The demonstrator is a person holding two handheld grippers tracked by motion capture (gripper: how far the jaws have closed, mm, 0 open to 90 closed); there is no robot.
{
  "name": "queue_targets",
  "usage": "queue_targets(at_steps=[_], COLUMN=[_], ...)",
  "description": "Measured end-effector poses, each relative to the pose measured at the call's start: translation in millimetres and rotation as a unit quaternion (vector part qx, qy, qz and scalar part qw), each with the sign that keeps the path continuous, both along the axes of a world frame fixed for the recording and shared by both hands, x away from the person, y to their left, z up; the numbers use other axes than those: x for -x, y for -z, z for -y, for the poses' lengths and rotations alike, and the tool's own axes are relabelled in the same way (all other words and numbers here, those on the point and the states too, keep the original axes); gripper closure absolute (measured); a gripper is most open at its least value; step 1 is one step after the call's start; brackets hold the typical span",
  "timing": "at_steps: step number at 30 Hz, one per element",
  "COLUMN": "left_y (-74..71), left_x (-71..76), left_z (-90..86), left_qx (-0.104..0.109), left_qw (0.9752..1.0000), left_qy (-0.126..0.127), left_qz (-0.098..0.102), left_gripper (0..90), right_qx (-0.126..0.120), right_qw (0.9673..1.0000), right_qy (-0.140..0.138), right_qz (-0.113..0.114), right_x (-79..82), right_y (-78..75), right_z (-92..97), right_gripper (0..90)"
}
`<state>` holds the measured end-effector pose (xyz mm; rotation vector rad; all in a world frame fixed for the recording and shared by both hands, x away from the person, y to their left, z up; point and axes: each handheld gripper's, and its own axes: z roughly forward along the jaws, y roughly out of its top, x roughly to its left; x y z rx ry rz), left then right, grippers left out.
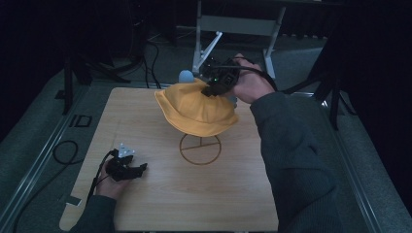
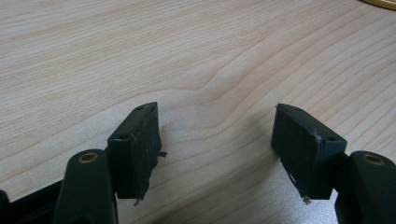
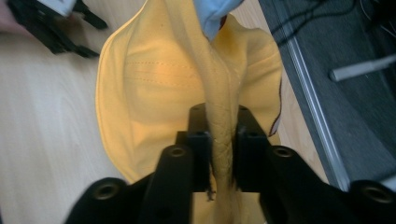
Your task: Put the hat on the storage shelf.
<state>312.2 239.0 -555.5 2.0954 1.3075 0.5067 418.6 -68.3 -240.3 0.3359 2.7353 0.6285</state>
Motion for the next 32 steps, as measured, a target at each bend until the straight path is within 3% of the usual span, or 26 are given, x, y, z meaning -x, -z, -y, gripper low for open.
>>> queue_targets(at_steps=[2,5,11,12,17,24,32], left_y=[0.0,-0.1,-0.1,-0.1,-0.1,-0.1,-0.2], left_x=[0.0,0.0,0.1,0.0,-0.2,-0.4,-0.5], left_z=[-0.1,-0.1,-0.1,-0.1,0.2,0.2,0.0], left_qx=[-0.001,-0.001,-0.001,-0.001,-0.001,-0.001,-0.001], left_qw=[1.0000,1.0000,1.0000,1.0000,1.0000,1.0000,1.0000], left_qy=[0.000,0.000,0.000,0.000,0.000,0.001,0.002], left_qz=[0.000,0.000,0.000,0.000,0.000,0.000,0.000], left_gripper=[33.1,33.0,33.0,33.1,33.1,33.0,33.0], right_qx=[0.012,0.007,-0.011,-0.020,-0.032,-0.026,-0.047], right_qw=[0.9999,0.9999,0.9997,0.9995,0.9990,0.9993,0.9980], right_qy=[0.008,0.011,0.024,0.025,0.032,0.024,0.042], right_qz=[0.001,-0.005,-0.003,-0.004,-0.002,-0.014,0.008], right_x=[-1.6,-3.2,-3.2,-3.3,-4.1,-4.1,0.3], right_y=[3.2,5.1,4.3,3.5,4.3,15.3,11.3], right_z=[-3.6,-5.1,-0.2,1.9,6.5,-4.3,-0.2], right_gripper=[71.1,61.2,53.6,54.5,77.3,80.4,43.3])
